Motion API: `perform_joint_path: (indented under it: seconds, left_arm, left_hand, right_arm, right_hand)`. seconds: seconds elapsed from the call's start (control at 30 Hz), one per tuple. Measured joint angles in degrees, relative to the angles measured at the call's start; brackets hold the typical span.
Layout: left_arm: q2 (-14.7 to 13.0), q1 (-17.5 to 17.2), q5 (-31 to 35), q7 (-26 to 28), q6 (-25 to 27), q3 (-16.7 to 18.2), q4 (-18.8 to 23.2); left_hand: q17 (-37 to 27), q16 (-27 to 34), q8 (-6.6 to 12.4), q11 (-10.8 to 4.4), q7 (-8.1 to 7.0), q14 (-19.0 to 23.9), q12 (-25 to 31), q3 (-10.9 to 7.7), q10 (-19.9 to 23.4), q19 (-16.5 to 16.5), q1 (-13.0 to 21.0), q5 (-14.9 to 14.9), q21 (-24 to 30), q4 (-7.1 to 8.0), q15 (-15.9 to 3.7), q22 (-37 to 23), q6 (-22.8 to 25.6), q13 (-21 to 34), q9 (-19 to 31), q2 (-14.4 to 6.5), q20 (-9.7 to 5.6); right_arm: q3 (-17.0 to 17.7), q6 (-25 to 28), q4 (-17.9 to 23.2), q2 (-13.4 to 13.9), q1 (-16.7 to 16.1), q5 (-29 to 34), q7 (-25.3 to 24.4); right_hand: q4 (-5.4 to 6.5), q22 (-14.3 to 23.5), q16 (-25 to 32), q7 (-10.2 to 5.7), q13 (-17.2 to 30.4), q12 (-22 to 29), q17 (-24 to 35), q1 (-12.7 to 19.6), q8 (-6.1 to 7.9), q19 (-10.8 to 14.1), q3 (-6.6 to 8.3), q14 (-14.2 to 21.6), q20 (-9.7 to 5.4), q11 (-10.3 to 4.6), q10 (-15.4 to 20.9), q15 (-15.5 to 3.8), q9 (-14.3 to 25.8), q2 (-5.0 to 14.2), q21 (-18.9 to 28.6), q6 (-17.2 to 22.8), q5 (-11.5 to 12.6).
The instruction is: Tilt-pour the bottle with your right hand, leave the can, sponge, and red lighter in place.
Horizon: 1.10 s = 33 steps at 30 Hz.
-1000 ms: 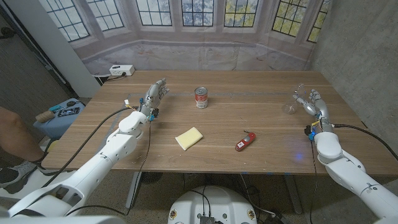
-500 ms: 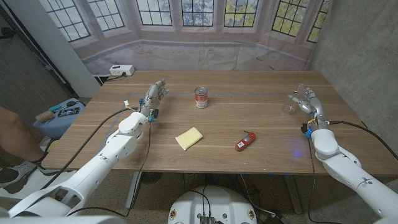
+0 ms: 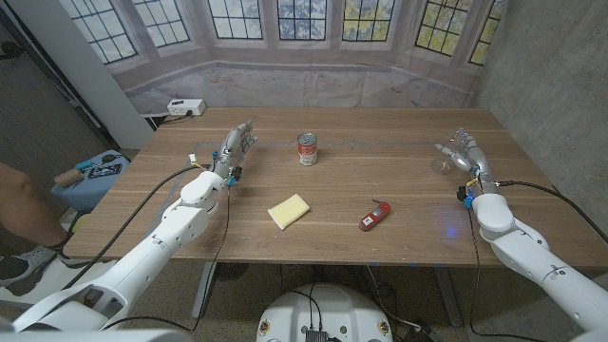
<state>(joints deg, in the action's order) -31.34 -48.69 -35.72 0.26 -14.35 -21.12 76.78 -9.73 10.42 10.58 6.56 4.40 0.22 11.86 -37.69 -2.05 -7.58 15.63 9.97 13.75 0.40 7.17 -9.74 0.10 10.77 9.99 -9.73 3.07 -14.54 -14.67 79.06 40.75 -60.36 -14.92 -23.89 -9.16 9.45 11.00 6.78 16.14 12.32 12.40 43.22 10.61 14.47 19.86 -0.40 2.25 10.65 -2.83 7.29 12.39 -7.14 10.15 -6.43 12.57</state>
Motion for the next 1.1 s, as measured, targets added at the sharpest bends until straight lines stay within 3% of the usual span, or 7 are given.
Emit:
perform_joint_path:
  seconds: [0.8, 1.1]
  left_arm:
    - [-0.01, 0.55, -0.15, -0.65, -0.02, 0.01, -0.87]
    - [0.06, 0.80, -0.22, -0.82, -0.02, -0.01, -1.30]
  left_hand:
    - [0.01, 0.45, 0.00, 0.10, 0.00, 3.60, 0.00, -0.17, 0.52, -0.62, 0.00, 0.00, -0.66, -0.17, 0.28, 0.00, 0.62, 0.00, 0.00, 0.00, 0.01]
    - [0.01, 0.45, 0.00, 0.31, 0.00, 3.69, 0.00, -0.17, 0.74, -0.61, 0.00, 0.00, -0.66, -0.17, 0.20, 0.00, 0.62, 0.00, 0.00, 0.00, 0.00]
  right_arm:
    - [-1.89, -1.63, -3.25, -1.29, 2.50, -0.62, 0.52]
    - [-2.46, -2.29, -4.50, -1.86, 3.24, -0.72, 0.54]
  right_hand:
    - [0.00, 0.00, 0.00, 0.19, 1.06, 0.89, 0.26, 0.45, 0.00, -2.97, -0.01, -1.13, 2.36, -0.03, -1.01, 0.11, 0.28, -0.45, 0.00, -1.37, 0.00]
    - [0.00, 0.00, 0.00, 0.19, 1.32, 1.33, 0.10, 0.45, 0.01, -3.29, -0.01, -0.90, 2.05, -0.45, -0.99, -0.12, 0.27, -0.45, 0.00, -1.37, 0.00]
